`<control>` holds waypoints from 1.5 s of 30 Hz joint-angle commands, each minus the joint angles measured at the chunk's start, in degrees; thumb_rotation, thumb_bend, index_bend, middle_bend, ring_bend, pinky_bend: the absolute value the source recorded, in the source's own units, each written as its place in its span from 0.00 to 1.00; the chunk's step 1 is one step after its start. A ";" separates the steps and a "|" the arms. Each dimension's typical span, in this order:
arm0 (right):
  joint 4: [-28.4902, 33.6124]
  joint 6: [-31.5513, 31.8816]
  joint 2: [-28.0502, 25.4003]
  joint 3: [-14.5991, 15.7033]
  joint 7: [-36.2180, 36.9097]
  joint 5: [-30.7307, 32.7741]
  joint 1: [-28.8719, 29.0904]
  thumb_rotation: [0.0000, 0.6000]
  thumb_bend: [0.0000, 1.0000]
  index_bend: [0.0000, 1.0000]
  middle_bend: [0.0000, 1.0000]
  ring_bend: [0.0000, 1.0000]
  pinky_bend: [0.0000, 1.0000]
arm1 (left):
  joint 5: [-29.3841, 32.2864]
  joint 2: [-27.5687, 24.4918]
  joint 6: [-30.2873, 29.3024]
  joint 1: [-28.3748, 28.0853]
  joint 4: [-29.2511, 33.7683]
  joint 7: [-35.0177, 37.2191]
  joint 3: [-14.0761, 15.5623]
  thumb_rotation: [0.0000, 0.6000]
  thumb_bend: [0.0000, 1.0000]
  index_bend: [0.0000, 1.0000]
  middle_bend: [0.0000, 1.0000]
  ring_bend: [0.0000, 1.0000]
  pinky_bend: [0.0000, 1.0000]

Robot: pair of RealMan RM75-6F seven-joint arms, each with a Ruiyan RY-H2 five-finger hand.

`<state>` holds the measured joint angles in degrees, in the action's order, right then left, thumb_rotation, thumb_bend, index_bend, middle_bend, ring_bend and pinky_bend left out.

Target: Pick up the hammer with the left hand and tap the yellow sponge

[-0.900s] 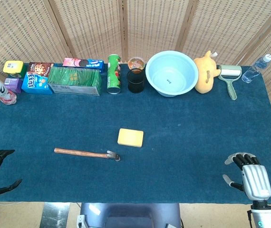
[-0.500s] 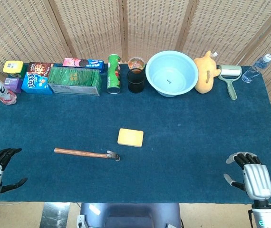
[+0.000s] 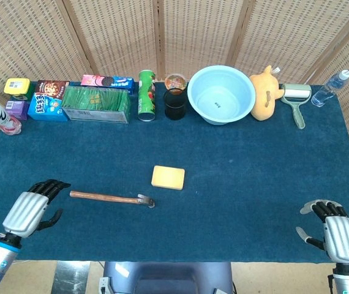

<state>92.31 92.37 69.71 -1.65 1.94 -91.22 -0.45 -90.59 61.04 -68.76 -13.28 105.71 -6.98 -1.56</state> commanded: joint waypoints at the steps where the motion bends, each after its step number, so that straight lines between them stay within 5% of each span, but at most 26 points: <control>1: -0.45 0.49 0.04 0.05 0.61 0.02 -0.37 1.00 0.22 0.46 0.41 0.33 0.25 | 5.10 0.75 10.09 -7.28 1.41 -2.64 -2.71 1.00 0.52 0.20 0.23 0.17 0.21; 8: -1.20 1.04 0.12 -0.10 1.39 0.30 -0.85 1.00 0.22 0.46 0.41 0.33 0.25 | 8.94 6.51 14.90 -13.15 1.07 -11.35 -4.67 1.00 0.51 0.20 0.26 0.21 0.25; 15: -1.58 1.14 0.13 -0.20 1.83 0.48 -1.07 1.00 0.22 0.46 0.41 0.33 0.25 | 13.36 13.95 15.03 -16.38 -0.92 -19.70 -5.37 1.00 0.40 0.30 0.34 0.31 0.34; 23: -2.06 1.44 -0.12 -0.20 2.41 0.83 -1.60 1.00 0.22 0.46 0.41 0.33 0.25 | 18.34 19.37 14.68 -18.31 -3.53 -25.26 -4.81 1.00 0.39 0.32 0.35 0.32 0.35; 45: -1.79 3.00 -1.10 -0.29 2.49 1.06 -3.12 1.00 0.22 0.46 0.41 0.33 0.25 | 23.56 26.65 15.17 -21.59 -11.54 -25.70 -2.73 1.00 0.39 0.32 0.35 0.32 0.35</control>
<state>90.51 95.37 68.62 -1.93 4.45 -90.16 -3.56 -67.08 87.57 -53.57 -34.80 94.30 -32.80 -4.36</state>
